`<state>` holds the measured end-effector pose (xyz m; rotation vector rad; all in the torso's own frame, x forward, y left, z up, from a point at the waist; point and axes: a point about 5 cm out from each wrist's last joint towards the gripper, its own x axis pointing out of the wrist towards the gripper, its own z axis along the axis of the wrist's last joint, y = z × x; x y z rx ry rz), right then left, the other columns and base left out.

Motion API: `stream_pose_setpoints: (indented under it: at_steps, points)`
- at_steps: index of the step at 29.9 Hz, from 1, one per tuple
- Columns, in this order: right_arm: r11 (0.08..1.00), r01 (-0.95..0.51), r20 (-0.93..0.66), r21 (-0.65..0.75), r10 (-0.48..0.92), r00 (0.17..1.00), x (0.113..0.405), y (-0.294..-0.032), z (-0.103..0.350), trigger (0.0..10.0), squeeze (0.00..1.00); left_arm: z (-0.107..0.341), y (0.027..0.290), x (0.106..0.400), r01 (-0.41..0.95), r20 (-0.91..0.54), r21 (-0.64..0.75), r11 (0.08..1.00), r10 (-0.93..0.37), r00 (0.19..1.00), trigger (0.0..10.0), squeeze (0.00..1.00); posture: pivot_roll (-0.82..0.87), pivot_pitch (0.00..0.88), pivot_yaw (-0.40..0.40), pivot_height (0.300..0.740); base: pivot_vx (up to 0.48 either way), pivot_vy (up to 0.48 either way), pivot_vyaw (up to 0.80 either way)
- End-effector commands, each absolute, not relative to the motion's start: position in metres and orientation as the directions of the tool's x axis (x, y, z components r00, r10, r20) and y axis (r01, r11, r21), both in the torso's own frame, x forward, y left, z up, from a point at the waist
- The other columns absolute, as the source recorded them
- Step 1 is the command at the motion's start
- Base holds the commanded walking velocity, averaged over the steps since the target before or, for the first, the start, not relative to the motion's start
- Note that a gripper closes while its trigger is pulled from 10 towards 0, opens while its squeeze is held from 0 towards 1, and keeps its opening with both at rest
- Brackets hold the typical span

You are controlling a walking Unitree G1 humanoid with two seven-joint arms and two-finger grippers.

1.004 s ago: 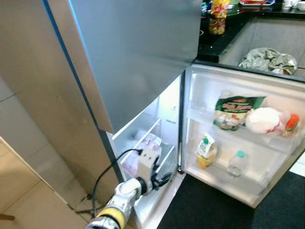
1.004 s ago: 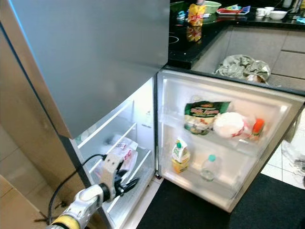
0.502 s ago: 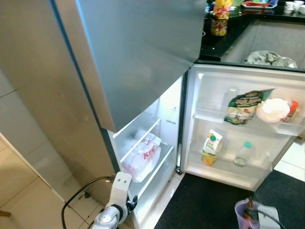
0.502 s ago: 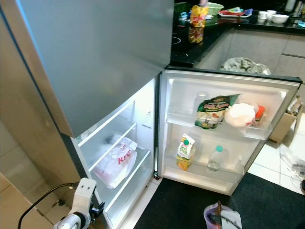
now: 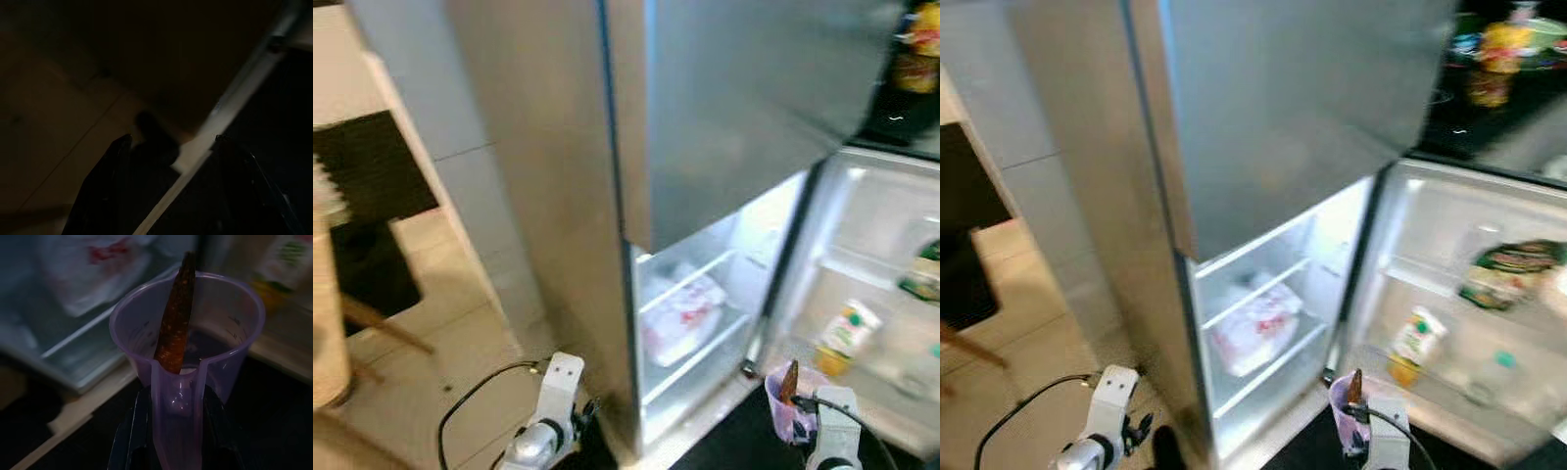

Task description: Restocking fridge

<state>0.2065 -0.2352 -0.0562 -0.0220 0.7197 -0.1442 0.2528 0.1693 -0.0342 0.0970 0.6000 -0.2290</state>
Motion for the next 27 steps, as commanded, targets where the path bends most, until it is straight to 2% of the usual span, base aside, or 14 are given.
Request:
stream_pose_setpoints:
  at_steps: [1,3,6,10,14,15,18,27]
  points:
    - [0.989,0.135,-0.653,-0.065,-0.145,0.744,0.207,-0.237,-0.056,10.0,0.0,-0.03,0.177,0.258,0.164,-0.555,-0.017,0.986,-0.146,0.819,10.0,0.0,-0.1,0.0,0.025,0.74,0.0,0.0,0.8]
    - [0.989,0.137,-0.651,-0.063,-0.144,0.745,0.207,-0.236,-0.055,10.0,0.0,-0.028,0.179,0.263,0.113,-0.558,-0.062,0.992,-0.128,0.82,10.0,0.0,-0.1,0.0,0.027,0.74,0.0,0.0,0.8]
    - [0.989,0.137,-0.651,-0.062,-0.144,0.746,0.207,-0.236,-0.055,10.0,0.0,-0.027,0.178,0.265,0.122,-0.563,-0.06,0.991,-0.135,0.816,10.0,0.0,-0.1,0.0,0.028,0.74,0.0,0.0,0.8]
    - [0.988,0.142,-0.647,-0.06,-0.146,0.748,0.208,-0.236,-0.055,10.0,0.0,-0.023,0.172,0.268,0.203,-0.549,-0.029,0.979,-0.185,0.815,10.0,0.0,-0.1,0.0,0.033,0.74,0.0,0.0,0.8]
    - [0.988,0.144,-0.646,-0.058,-0.147,0.75,0.208,-0.236,-0.055,10.0,0.0,-0.022,0.169,0.27,0.22,-0.539,-0.032,0.975,-0.203,0.817,10.0,0.0,-0.1,0.0,0.033,0.74,0.0,0.0,0.8]
    - [0.988,0.143,-0.645,-0.055,-0.145,0.75,0.208,-0.235,-0.055,10.0,0.0,-0.021,0.162,0.27,0.264,-0.529,-0.054,0.963,-0.252,0.81,10.0,0.0,-0.1,0.0,0.033,0.74,0.0,0.0,0.8]
    - [0.988,0.144,-0.646,-0.053,-0.144,0.75,0.208,-0.235,-0.055,10.0,0.0,-0.02,0.157,0.27,0.3,-0.523,-0.05,0.953,-0.281,0.805,10.0,0.0,-0.1,0.0,0.033,0.74,0.0,0.0,0.8]
    - [0.987,0.147,-0.646,-0.057,-0.149,0.748,0.207,-0.236,-0.055,10.0,0.0,-0.021,0.15,0.269,0.374,-0.527,0.004,0.927,-0.316,0.789,10.0,0.0,-0.09,0.003,0.033,0.74,0.0,0.0,0.8]
